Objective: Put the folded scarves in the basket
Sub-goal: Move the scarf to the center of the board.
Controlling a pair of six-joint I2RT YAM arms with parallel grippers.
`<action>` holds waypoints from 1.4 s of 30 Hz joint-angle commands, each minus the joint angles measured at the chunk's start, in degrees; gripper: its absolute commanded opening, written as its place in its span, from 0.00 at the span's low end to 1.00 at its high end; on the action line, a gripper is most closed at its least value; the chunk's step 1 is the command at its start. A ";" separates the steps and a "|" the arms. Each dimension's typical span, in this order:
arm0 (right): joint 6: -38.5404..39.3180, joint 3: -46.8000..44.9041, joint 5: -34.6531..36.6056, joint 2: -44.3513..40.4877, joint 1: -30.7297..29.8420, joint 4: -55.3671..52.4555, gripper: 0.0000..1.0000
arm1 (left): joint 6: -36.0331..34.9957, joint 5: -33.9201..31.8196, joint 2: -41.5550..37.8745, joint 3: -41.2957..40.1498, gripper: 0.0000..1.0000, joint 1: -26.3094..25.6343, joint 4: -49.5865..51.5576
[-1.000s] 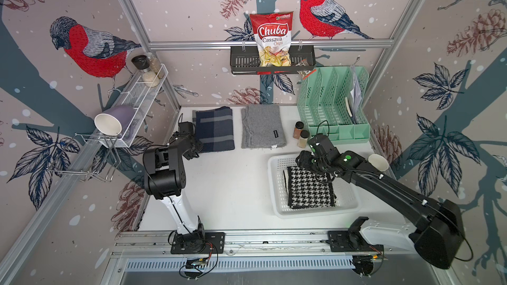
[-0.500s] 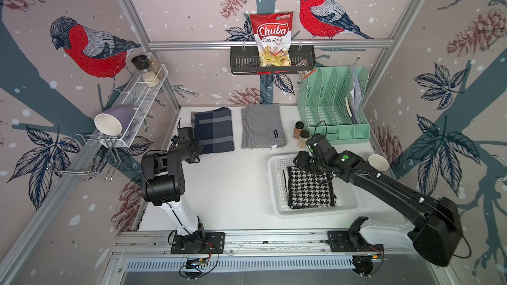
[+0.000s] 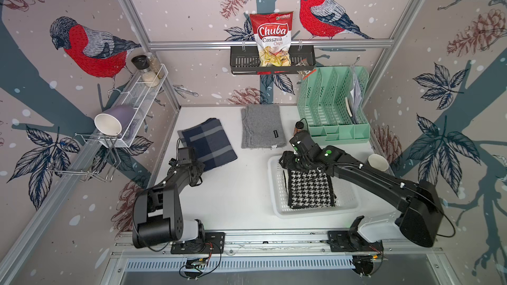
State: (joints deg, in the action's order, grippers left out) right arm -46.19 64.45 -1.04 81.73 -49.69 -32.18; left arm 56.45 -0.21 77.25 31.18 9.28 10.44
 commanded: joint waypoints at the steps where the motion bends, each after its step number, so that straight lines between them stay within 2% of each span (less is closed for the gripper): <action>1: 2.28 3.22 -1.33 3.02 -3.25 -0.21 0.63 | 6.84 -0.18 -5.83 -4.24 0.00 -2.55 5.32; 12: 2.67 13.79 -3.52 14.82 -12.50 0.18 0.63 | 22.25 -1.96 -25.87 -12.81 0.00 -13.00 14.69; 20: -0.69 18.05 -7.57 21.23 -14.47 1.17 0.69 | 32.02 -5.71 -28.01 -14.36 0.00 -26.81 16.64; 24: -2.87 19.41 -11.03 24.68 -14.46 2.63 0.69 | 33.45 -5.69 -27.64 -13.13 0.00 -30.48 16.94; 27: -4.04 21.46 -13.55 27.90 -14.42 3.08 0.69 | 33.22 -6.96 -28.51 -10.50 0.17 -31.91 20.49; 30: -5.26 22.65 -15.74 30.57 -14.34 4.73 0.67 | 33.21 -8.78 -32.09 -7.52 0.48 -32.06 25.13; 33: -6.28 23.71 -18.55 33.00 -14.27 6.56 0.66 | 33.04 -9.71 -34.08 -4.44 0.64 -32.08 29.03; 38: -7.24 26.87 -21.45 37.77 -14.92 7.12 0.64 | 32.12 -11.07 -35.18 0.55 0.68 -32.09 33.42; 42: -6.89 30.74 -22.57 41.52 -16.08 6.26 0.63 | 26.76 -18.28 -34.66 7.98 0.66 -31.82 34.92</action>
State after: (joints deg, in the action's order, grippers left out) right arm -52.66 91.72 -21.02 120.22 -64.75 -26.39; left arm 88.40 -10.85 41.91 33.36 -22.68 41.85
